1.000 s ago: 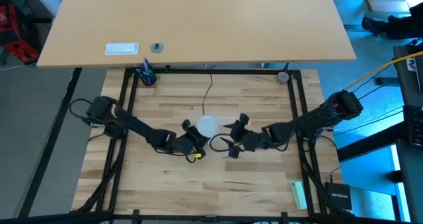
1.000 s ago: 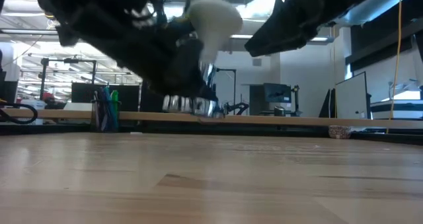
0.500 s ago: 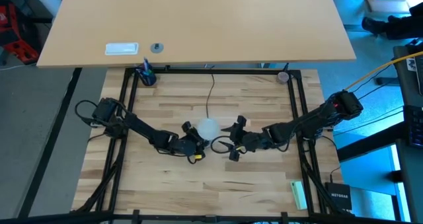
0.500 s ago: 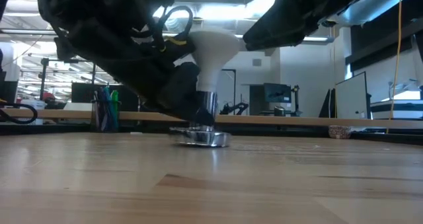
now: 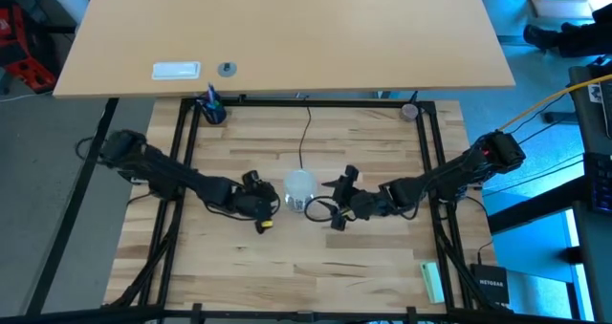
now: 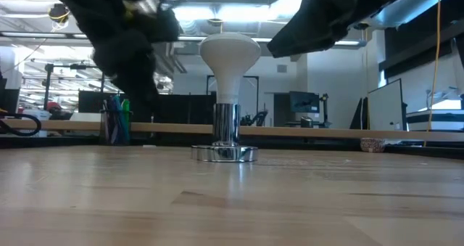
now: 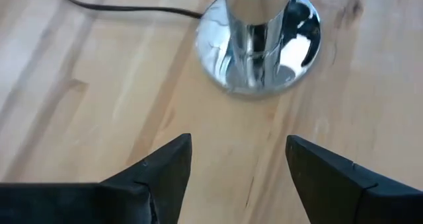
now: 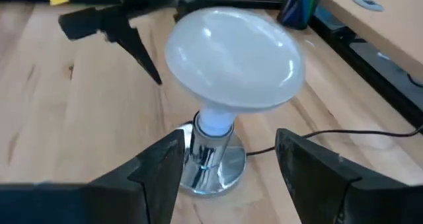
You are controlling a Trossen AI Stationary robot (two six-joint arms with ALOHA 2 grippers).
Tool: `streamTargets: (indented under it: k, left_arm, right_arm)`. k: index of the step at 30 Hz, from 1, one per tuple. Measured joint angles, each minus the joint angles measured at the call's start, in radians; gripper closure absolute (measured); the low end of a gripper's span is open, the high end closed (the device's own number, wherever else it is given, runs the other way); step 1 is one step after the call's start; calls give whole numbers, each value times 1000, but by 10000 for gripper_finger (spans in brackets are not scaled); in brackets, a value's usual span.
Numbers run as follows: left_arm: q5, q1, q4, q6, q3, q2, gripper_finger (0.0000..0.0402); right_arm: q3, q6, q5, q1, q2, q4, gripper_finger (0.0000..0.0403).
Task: Screw lightbulb
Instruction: Remove the lightbulb from the lamp
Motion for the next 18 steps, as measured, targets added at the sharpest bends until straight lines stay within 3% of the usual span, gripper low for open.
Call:
streamTargets:
  k: [3,6,11,14,18]
  left_arm:
    - [-18,-17,-37,3,-22,-75,171]
    - [-66,-43,59,81,-91,-139,175]
    - [-80,-33,287,218,-230,-217,176]
    - [-79,-14,355,269,-278,-243,176]
    - [-80,22,381,343,-282,-254,176]
  right_arm:
    - [0,40,-15,0,0,1,166]
    - [0,79,-17,-12,0,-19,166]
    - [-30,-80,-41,-118,0,-58,166]
    - [-39,-43,-144,-246,0,-37,166]
    - [-85,126,-272,-359,13,39,166]
